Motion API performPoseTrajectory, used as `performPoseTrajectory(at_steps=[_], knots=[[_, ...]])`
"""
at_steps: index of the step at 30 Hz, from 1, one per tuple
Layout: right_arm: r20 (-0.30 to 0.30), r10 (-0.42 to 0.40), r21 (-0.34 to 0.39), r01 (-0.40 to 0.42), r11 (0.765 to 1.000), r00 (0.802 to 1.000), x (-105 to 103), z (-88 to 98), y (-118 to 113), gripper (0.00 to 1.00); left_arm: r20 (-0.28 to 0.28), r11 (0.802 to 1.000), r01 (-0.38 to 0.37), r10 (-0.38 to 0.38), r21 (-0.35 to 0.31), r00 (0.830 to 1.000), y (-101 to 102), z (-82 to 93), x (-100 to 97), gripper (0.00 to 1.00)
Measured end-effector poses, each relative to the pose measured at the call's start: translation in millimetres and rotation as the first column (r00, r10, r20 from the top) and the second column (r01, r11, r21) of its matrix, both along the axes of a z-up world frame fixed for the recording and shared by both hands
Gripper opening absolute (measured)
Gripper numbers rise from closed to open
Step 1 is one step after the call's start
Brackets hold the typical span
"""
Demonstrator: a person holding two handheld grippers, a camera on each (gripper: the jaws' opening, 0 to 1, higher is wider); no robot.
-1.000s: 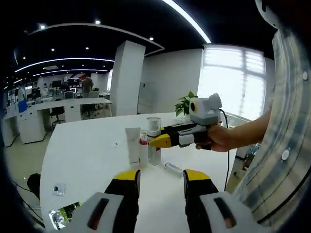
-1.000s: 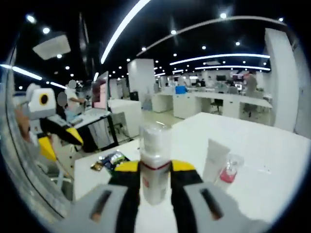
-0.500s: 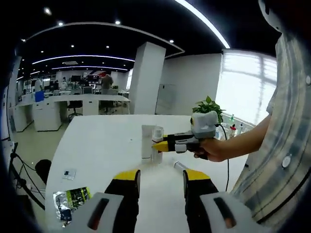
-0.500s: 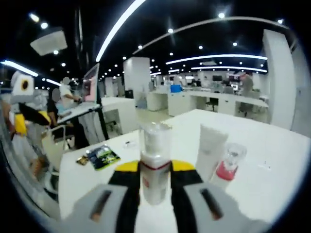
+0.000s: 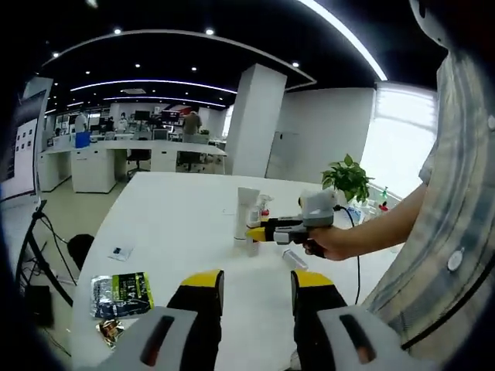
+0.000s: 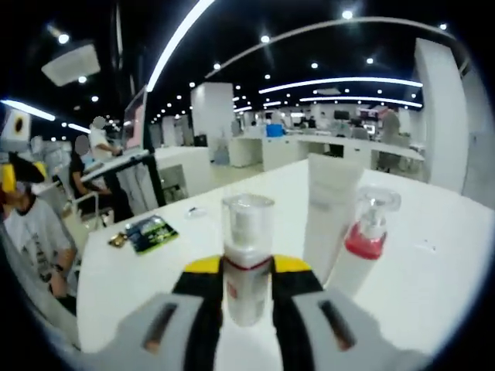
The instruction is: Arrange the skincare products in the storage area until every visible bottle or jar stands upright without overlapping.
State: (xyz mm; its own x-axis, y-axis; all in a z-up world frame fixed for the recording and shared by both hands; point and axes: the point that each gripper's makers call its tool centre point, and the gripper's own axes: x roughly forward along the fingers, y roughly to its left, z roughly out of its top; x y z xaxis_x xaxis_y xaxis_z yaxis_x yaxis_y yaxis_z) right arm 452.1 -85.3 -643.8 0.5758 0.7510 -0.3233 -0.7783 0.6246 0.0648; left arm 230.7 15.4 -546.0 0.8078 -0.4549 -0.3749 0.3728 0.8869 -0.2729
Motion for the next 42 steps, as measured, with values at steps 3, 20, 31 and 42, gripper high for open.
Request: performPoseTrajectory(at_steps=[3, 20, 31, 42], knots=[[-0.007, -0.005, -0.012, 0.005, 1.000, 1.000, 4.2, -7.6, -0.5, 0.21, -0.012, 1.000, -0.020, 0.020, -0.003, 1.000, 2.2, -3.0, -3.2, 0.35], [-0.010, -0.058, -0.039, 0.057, 0.998, 0.998, 18.8, -31.1, -4.6, 0.21, -0.068, 0.994, -0.105, 0.105, -0.003, 0.992, 12.7, -14.2, -19.8, 0.35], [0.009, -0.079, -0.043, 0.079, 0.996, 0.997, 24.5, -41.3, -3.9, 0.21, -0.093, 0.991, -0.134, 0.135, 0.014, 0.986, 20.8, -17.7, -29.3, 0.35], [0.048, -0.103, -0.020, 0.104, 0.994, 0.993, 29.3, -43.6, -8.1, 0.21, -0.113, 0.988, -0.152, 0.155, 0.033, 0.981, 27.5, -22.0, -35.9, 0.34]])
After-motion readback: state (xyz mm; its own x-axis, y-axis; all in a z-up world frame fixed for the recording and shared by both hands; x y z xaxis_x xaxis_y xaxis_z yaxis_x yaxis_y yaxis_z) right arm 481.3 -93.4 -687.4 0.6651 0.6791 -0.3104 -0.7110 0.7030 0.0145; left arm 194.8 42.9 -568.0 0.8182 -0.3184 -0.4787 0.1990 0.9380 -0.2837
